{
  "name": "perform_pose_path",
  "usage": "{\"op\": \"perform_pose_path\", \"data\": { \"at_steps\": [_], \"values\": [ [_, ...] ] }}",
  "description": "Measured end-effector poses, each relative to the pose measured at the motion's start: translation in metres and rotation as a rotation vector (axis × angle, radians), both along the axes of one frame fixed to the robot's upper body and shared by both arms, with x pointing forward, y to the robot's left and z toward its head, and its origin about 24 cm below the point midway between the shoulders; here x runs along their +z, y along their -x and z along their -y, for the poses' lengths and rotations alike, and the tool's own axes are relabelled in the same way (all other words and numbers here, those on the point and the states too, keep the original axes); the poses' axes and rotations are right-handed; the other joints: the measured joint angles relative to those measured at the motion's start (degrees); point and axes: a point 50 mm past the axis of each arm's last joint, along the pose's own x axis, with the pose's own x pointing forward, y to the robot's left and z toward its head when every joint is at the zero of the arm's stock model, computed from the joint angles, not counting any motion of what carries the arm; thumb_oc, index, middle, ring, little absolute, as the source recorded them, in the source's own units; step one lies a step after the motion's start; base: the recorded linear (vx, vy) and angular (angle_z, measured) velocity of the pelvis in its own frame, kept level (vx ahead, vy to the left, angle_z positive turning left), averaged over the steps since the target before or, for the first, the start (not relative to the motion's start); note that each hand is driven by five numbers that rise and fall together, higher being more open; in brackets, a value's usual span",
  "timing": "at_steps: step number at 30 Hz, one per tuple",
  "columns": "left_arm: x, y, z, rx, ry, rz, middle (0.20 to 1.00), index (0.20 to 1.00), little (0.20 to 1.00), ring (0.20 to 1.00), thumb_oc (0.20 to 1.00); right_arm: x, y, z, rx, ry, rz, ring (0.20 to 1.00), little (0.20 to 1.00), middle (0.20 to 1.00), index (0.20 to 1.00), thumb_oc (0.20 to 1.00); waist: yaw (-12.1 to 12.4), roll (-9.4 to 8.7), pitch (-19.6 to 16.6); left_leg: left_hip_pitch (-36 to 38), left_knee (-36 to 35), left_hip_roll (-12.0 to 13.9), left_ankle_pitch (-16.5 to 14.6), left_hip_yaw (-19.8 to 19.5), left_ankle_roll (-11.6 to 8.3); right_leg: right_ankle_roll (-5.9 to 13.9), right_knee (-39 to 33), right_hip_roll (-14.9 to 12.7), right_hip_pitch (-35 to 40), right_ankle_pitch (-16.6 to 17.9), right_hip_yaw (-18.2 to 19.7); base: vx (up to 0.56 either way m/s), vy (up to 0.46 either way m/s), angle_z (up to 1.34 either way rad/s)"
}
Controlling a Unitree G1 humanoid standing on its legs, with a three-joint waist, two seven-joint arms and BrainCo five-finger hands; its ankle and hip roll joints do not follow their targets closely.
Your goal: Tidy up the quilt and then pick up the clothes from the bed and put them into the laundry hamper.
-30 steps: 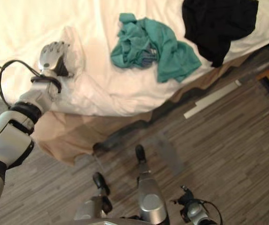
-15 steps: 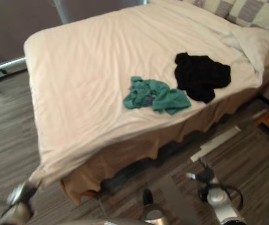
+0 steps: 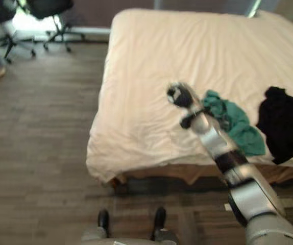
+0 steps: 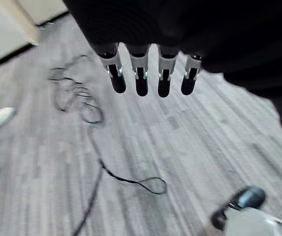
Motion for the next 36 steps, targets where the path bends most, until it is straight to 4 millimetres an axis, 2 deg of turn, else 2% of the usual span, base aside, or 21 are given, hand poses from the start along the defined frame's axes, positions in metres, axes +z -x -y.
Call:
{"op": "perform_pose_path", "data": {
  "at_steps": [2,4,5,6,8,11,12,13,15,17,19,20,21,22,24,25,29,32,33,34,36],
  "values": [
    [0.013,-0.079,0.028,-0.223,0.021,0.199,1.000,1.000,1.000,1.000,1.000,0.043,-0.028,-0.030,-0.045,-0.053,0.018,0.200,0.200,0.200,0.200,0.200,2.89,0.35,5.01,-3.88,-0.02,-0.03,2.18,-1.52,0.20,0.42,-0.02,-0.11,-3.23,0.33,-0.54,-0.11,-0.001,0.28],
    [0.038,-0.144,0.058,-0.392,0.048,0.392,1.000,1.000,1.000,1.000,1.000,0.049,-0.035,-0.034,-0.083,-0.098,-0.002,0.200,0.200,0.200,0.200,0.200,3.38,1.49,8.28,-8.39,0.00,-0.14,3.77,-3.70,-0.06,0.57,0.03,0.02,-5.60,0.50,-1.86,-0.13,0.028,0.68],
    [0.044,-0.155,0.067,-0.439,0.059,0.434,1.000,1.000,1.000,1.000,1.000,0.043,-0.035,-0.036,-0.083,-0.109,-0.015,0.200,0.200,0.200,0.200,0.200,3.89,1.74,8.91,-9.35,0.01,-0.15,4.42,-4.23,0.09,0.58,0.15,0.15,-6.23,0.51,-1.94,-0.12,0.030,0.50],
    [0.054,-0.172,0.080,-0.491,0.071,0.504,1.000,1.000,1.000,1.000,1.000,0.018,-0.034,-0.045,-0.061,-0.150,-0.074,0.200,0.200,0.200,0.200,0.200,4.86,1.88,10.03,-11.30,0.02,-0.13,4.77,-4.43,0.26,0.57,0.33,0.14,-7.93,0.52,-2.15,-0.04,0.017,0.20],
    [0.066,-0.191,0.087,-0.510,0.071,0.572,1.000,1.000,1.000,1.000,1.000,-0.026,-0.027,-0.059,-0.040,-0.212,-0.156,0.200,0.200,0.200,0.200,0.200,5.33,2.62,13.80,-11.97,0.03,-0.84,5.72,-4.85,0.82,-0.24,0.35,-0.34,-7.90,2.37,-2.69,-0.03,0.028,0.27],
    [0.059,-0.180,0.071,-0.443,0.032,0.518,1.000,1.000,1.000,1.000,1.000,-0.019,-0.019,-0.077,0.058,-0.264,-0.118,0.200,0.200,0.200,0.200,0.200,3.59,2.73,14.58,-11.06,0.03,-1.14,5.43,-4.33,1.23,-1.26,0.37,-0.64,-7.38,3.54,-2.48,0.03,0.011,-0.02],
    [0.055,-0.175,0.067,-0.424,0.027,0.495,1.000,1.000,1.000,1.000,1.000,-0.032,-0.015,-0.087,0.093,-0.246,-0.161,0.200,0.200,0.200,0.200,0.200,2.68,2.72,14.58,-9.86,0.03,-1.12,4.92,-4.07,1.08,-1.54,0.37,-0.51,-6.53,3.47,-2.24,0.05,0.005,-0.19],
    [0.050,-0.164,0.059,-0.372,0.013,0.475,1.000,1.000,1.000,1.000,1.000,-0.060,0.004,-0.103,0.175,-0.316,-0.220,0.200,0.200,0.200,0.200,0.200,1.94,2.52,14.42,-6.93,0.03,-0.97,3.99,-3.57,0.90,-1.91,0.36,-0.25,-3.92,3.25,-1.41,0.04,-0.009,-0.25],
    [0.044,-0.155,0.056,-0.349,0.012,0.442,1.000,1.000,1.000,1.000,1.000,-0.099,0.027,-0.127,0.301,-0.286,-0.351,0.200,0.200,0.200,0.200,0.200,0.65,2.66,13.90,-4.19,0.02,-0.46,2.77,-2.55,0.77,-2.17,0.36,-0.04,-2.20,3.07,-1.23,0.08,-0.017,-0.29],
    [0.042,-0.153,0.058,-0.329,0.021,0.434,1.000,1.000,1.000,1.000,1.000,-0.122,0.052,-0.140,0.420,-0.324,-0.466,0.200,0.200,0.200,0.200,0.200,-0.82,2.60,13.12,-3.43,0.02,-0.25,2.07,-2.44,0.76,-2.30,0.37,0.15,-1.65,2.98,-1.14,0.05,-0.007,-0.15],
    [0.041,-0.154,0.061,-0.324,0.037,0.434,1.000,1.000,1.000,1.000,1.000,-0.180,0.105,-0.155,0.634,-0.233,-0.780,0.200,0.200,0.200,0.200,0.200,-0.90,2.41,12.81,-1.58,0.02,0.00,1.63,-2.39,0.76,-2.30,0.37,0.39,-0.04,2.98,-1.06,0.07,-0.009,-0.09],
    [0.043,-0.157,0.061,-0.330,0.035,0.442,1.000,1.000,1.000,1.000,1.000,-0.216,0.136,-0.153,0.683,-0.198,-0.978,0.200,0.200,0.200,0.200,0.200,-0.86,2.39,12.21,-1.59,0.02,0.19,1.33,-2.48,0.69,-2.37,0.35,0.59,-0.04,2.91,-1.04,0.06,-0.014,-0.06],
    [0.043,-0.157,0.060,-0.326,0.031,0.437,1.000,1.000,1.000,1.000,1.000,-0.220,0.139,-0.152,0.690,-0.203,-1.003,0.200,0.200,0.200,0.200,0.200,-0.88,2.30,12.16,-1.60,0.01,0.17,1.32,-2.48,0.68,-2.39,0.35,0.57,-0.09,2.88,-0.98,0.03,-0.012,-0.03],
    [0.043,-0.157,0.057,-0.310,0.029,0.433,1.000,1.000,1.000,1.000,1.000,-0.218,0.141,-0.144,0.697,-0.229,-1.021,0.200,0.200,0.200,0.200,0.200,-1.52,2.04,11.88,-1.49,0.01,0.05,1.25,-2.32,0.60,-2.59,0.34,0.51,-0.18,2.59,-0.42,0.02,-0.008,-0.09],
    [0.039,-0.145,0.045,-0.279,0.004,0.389,1.000,1.000,1.000,1.000,1.000,-0.178,0.133,-0.142,0.786,-0.324,-0.884,0.200,0.200,0.200,0.200,0.200,-2.08,1.24,10.96,-1.40,0.00,-0.12,1.39,-0.93,0.61,-2.54,0.33,0.29,-0.95,2.27,0.74,-0.01,0.000,-0.33],
    [0.035,-0.136,0.039,-0.265,-0.007,0.360,1.000,1.000,1.000,1.000,1.000,-0.153,0.117,-0.136,0.763,-0.443,-0.775,0.200,0.200,0.200,0.200,0.200,-3.12,0.88,9.72,-1.39,0.00,0.06,1.31,0.41,0.15,-2.37,0.32,0.44,-1.77,1.78,1.91,-0.02,-0.012,-0.47],
    [0.028,-0.129,0.049,-0.284,0.014,0.331,1.000,1.000,1.000,1.000,1.000,-0.075,0.072,-0.102,0.642,-0.634,-0.372,0.200,0.200,0.200,0.200,0.200,-4.88,1.61,8.75,-1.75,-0.01,0.41,1.53,2.28,-0.08,-2.13,0.12,0.54,-3.91,1.78,3.50,-0.03,-0.013,-0.39],
    [0.030,-0.133,0.059,-0.370,0.024,0.344,1.000,1.000,1.000,1.000,1.000,-0.070,0.053,-0.072,0.498,-0.616,-0.311,0.200,0.200,0.200,0.200,0.200,-5.82,2.20,8.42,-2.71,0.00,0.49,1.75,2.35,-0.11,-1.99,0.23,0.73,-5.27,1.88,3.58,-0.05,0.011,-0.19],
    [0.030,-0.134,0.061,-0.377,0.038,0.350,1.000,1.000,1.000,1.000,1.000,-0.082,0.045,-0.056,0.396,-0.623,-0.330,0.200,0.200,0.200,0.200,0.200,-5.97,2.28,8.43,-2.77,0.01,0.64,2.16,3.18,-0.01,-1.68,0.31,0.91,-5.88,2.12,3.98,-0.04,0.016,-0.28],
    [0.030,-0.134,0.061,-0.377,0.044,0.345,1.000,1.000,1.000,1.000,1.000,-0.090,0.042,-0.051,0.351,-0.629,-0.352,0.200,0.200,0.200,0.200,0.200,-5.67,2.30,8.44,-2.76,-0.01,0.80,2.21,3.62,0.02,-1.66,0.30,1.02,-6.08,2.14,4.33,-0.03,0.011,-0.35],
    [0.029,-0.133,0.061,-0.374,0.055,0.335,1.000,1.000,1.000,1.000,1.000,-0.126,0.040,-0.025,0.184,-0.657,-0.441,0.200,0.200,0.200,0.200,0.200,-6.55,2.60,8.55,-2.71,0.03,0.91,2.22,4.56,0.03,-1.67,0.34,1.36,-6.78,2.15,5.60,-0.01,0.012,-0.25]
  ]
}}
